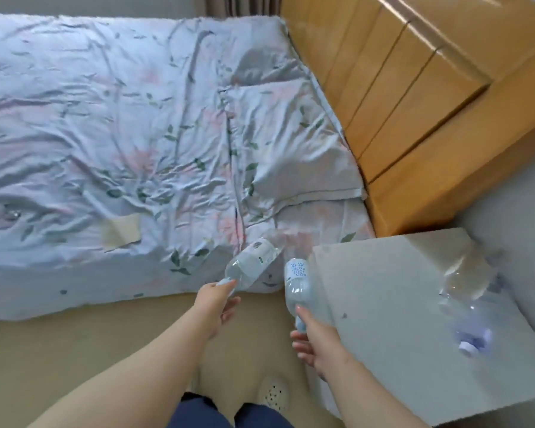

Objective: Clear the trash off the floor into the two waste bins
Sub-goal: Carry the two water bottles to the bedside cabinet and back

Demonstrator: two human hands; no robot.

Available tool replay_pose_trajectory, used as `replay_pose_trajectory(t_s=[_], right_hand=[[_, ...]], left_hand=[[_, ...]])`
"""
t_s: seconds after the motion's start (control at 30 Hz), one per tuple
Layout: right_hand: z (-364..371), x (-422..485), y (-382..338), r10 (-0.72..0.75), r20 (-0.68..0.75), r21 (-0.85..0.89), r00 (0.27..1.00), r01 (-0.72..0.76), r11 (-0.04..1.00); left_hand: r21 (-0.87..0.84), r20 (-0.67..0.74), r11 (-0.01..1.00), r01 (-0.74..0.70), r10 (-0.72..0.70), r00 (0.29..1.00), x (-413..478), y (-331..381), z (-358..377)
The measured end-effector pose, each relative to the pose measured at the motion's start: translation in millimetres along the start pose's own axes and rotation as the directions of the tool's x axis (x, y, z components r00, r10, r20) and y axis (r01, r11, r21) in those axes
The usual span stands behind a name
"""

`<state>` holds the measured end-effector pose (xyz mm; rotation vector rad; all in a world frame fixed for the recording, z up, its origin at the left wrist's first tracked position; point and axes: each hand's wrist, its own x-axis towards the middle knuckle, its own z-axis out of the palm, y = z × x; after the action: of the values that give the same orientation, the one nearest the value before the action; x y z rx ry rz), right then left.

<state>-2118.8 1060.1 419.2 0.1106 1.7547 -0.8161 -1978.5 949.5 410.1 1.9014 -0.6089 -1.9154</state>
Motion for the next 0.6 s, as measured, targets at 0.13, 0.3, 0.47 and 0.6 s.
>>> replay_pose_trajectory(t_s=[0.13,0.3,0.47,0.6], right_hand=[[88.6,-13.5,-3.2,-0.034,0.091,-0.239,0.995,0.055,0.969],[232.1,-44.8,18.1,-0.027,0.221,-0.479,0.975,0.133,0.868],[375.2,-88.1,63.9,0.048,0.395,-0.641,0.917,0.238,0.730],[475.5,-119.0,104.9,0.135,0.478,-0.731,0.868,0.308,0.609]], left_hand=[[-0.222,-0.116,0.974,0.031,-0.058,0.992,1.1,3.7,-103.8],[-0.457,-0.231,0.889,-0.014,-0.103,0.967,0.2,2.7,-259.8],[-0.616,-0.369,0.782,-0.097,-0.178,0.912,-9.5,-13.4,-408.8],[-0.725,-0.441,0.663,-0.184,-0.242,0.864,-22.2,-30.2,-501.1]])
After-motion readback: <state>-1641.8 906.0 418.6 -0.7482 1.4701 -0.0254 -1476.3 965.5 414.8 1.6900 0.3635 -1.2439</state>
